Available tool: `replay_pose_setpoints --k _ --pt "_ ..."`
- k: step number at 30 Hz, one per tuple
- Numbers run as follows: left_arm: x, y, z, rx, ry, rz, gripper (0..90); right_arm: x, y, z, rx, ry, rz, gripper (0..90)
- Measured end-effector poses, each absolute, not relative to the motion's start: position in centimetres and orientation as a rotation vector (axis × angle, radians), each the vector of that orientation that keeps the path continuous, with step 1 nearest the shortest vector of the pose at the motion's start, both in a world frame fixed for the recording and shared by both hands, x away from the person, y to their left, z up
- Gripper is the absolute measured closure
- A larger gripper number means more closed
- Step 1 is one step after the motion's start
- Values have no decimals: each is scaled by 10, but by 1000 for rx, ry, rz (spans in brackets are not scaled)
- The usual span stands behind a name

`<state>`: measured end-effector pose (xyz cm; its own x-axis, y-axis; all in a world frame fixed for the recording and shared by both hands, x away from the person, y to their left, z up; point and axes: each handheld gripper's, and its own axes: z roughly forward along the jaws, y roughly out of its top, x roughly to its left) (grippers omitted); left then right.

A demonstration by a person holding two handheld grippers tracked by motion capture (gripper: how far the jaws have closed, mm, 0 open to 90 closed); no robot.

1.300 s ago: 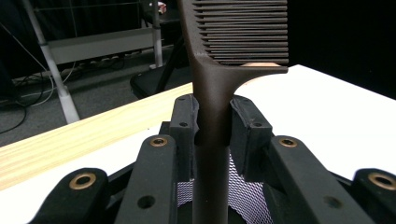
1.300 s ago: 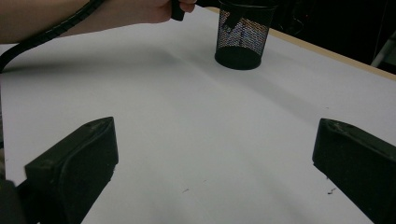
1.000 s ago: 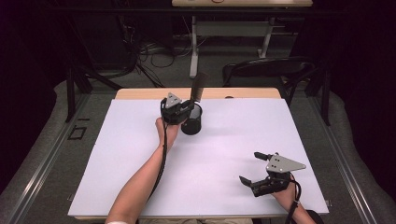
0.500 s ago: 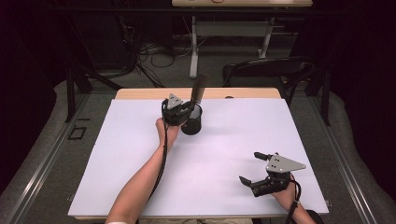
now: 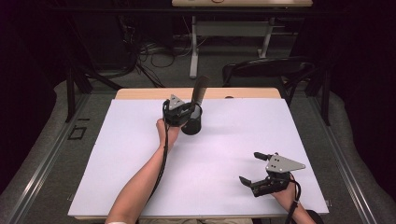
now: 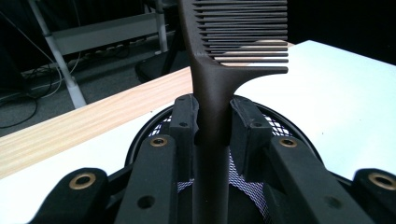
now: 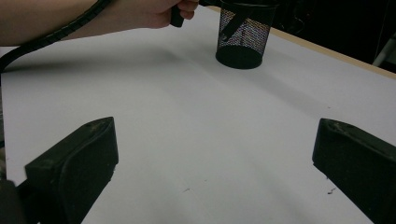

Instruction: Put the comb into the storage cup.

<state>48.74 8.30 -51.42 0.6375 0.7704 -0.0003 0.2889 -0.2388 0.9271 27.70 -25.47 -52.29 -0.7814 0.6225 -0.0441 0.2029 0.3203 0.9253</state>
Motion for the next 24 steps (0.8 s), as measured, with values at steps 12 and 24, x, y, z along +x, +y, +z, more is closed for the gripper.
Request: replay_pose_setpoints --k 12,24 --pt "486 84 -509 1842 841 562 722 277 -254 -523 731 2202 1453 0" --pt "478 87 -504 1845 850 538 518 277 -254 -523 730 2200 1451 0"
